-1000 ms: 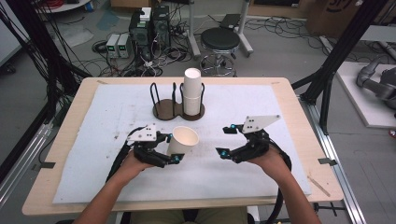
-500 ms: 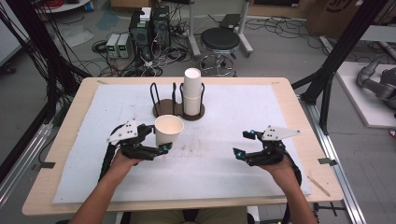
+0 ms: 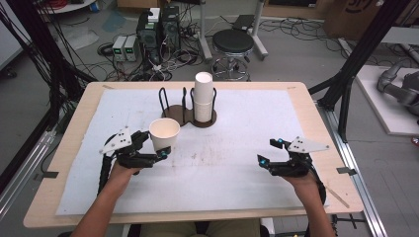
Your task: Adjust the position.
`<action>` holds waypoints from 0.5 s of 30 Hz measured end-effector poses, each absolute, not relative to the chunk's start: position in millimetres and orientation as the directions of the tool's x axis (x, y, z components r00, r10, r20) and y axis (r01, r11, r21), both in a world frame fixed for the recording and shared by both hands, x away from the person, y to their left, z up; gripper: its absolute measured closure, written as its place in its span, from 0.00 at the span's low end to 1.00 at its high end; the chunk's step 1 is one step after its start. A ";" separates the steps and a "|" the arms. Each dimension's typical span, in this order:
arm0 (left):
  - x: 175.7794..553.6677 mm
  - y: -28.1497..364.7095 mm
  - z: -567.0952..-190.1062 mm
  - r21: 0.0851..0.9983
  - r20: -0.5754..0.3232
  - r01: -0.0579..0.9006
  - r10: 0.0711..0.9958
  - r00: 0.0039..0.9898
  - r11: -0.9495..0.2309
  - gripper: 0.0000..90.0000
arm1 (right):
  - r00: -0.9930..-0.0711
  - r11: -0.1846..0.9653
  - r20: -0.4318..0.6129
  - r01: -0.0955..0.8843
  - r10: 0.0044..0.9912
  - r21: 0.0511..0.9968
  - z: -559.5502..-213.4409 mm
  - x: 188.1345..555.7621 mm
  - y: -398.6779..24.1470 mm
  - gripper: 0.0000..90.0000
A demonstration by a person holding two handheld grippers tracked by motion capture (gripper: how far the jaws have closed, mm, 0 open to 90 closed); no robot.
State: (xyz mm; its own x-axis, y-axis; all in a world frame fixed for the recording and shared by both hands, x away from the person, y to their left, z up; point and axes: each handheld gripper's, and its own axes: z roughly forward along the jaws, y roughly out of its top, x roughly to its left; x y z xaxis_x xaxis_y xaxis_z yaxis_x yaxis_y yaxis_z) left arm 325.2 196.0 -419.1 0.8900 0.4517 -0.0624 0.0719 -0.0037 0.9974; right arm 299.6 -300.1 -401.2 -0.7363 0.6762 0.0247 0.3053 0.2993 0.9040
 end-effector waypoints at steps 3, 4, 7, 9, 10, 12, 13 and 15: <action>325.6 198.7 -419.7 0.997 -0.065 0.073 0.454 0.889 -0.002 0.35 | -0.718 0.272 0.028 0.300 0.695 0.914 -399.0 298.7 -304.2 0.24; 325.5 199.5 -419.7 0.997 -0.066 0.073 0.457 0.887 0.001 0.35 | -0.713 0.268 0.027 0.298 0.701 0.916 -398.8 298.8 -305.5 0.24; 324.5 202.1 -419.3 0.997 -0.065 0.071 0.463 0.884 0.004 0.35 | -0.699 0.260 0.027 0.302 0.715 0.917 -399.5 298.9 -308.6 0.24; 323.5 203.0 -418.8 0.997 -0.069 0.071 0.468 0.881 0.014 0.35 | -0.695 0.258 0.024 0.299 0.719 0.919 -399.8 299.1 -309.7 0.24; 323.4 203.2 -418.6 0.998 -0.067 0.067 0.470 0.880 0.017 0.35 | -0.693 0.257 0.026 0.301 0.720 0.918 -399.7 298.5 -309.6 0.24; 323.0 203.3 -418.3 0.998 -0.065 0.065 0.471 0.880 0.017 0.35 | -0.698 0.259 0.023 0.296 0.716 0.919 -399.3 297.8 -309.4 0.24; 323.0 203.4 -418.2 0.998 -0.066 0.065 0.471 0.879 0.019 0.35 | -0.699 0.261 0.023 0.296 0.715 0.919 -399.2 297.1 -309.2 0.24; 323.5 204.1 -418.3 0.998 -0.068 0.065 0.474 0.878 0.022 0.35 | -0.698 0.260 0.024 0.298 0.715 0.918 -398.9 296.2 -309.4 0.24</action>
